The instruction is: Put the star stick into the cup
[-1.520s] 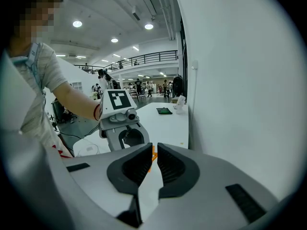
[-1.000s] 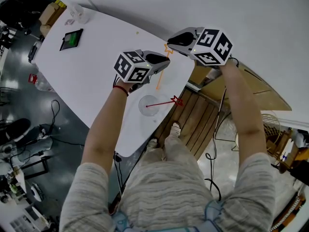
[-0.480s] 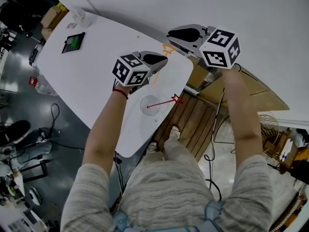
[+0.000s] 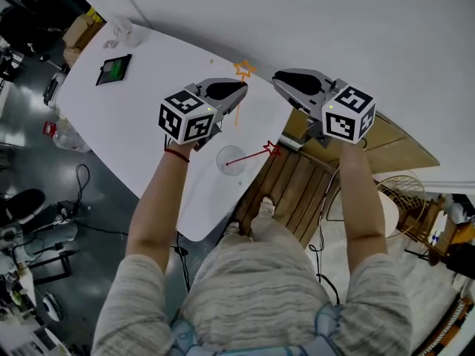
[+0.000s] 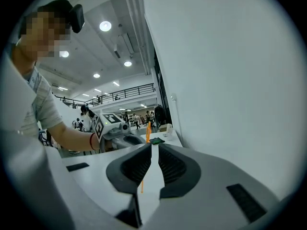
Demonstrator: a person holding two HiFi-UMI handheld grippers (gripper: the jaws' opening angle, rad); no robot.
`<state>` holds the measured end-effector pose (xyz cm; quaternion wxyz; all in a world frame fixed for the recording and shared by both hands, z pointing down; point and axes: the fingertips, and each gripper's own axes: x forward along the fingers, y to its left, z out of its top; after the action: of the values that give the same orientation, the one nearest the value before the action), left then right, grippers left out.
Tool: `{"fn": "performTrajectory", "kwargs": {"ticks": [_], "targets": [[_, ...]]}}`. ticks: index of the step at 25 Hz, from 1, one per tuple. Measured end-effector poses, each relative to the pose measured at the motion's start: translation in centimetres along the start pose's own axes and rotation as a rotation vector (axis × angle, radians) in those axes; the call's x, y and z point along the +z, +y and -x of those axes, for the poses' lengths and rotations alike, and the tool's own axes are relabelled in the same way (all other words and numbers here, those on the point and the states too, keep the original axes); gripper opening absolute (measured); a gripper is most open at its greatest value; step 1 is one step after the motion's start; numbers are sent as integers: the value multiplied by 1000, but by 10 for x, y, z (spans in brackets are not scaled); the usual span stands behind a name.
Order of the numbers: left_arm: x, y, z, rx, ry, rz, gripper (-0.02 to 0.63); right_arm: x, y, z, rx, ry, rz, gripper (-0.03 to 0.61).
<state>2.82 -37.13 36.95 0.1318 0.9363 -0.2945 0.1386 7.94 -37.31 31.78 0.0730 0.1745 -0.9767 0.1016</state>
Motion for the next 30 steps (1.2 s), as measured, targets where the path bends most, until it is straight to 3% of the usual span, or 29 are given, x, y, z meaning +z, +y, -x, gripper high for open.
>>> {"fn": "performTrajectory", "kwargs": {"ticks": [10,30], "targets": [[24,-29,51,52,-132,12,20,-36,28,33,-75,-47,-111,35],[9,-82,98,40,-261,24,20,-63,67,70,-290,-67,-135,35]]}}
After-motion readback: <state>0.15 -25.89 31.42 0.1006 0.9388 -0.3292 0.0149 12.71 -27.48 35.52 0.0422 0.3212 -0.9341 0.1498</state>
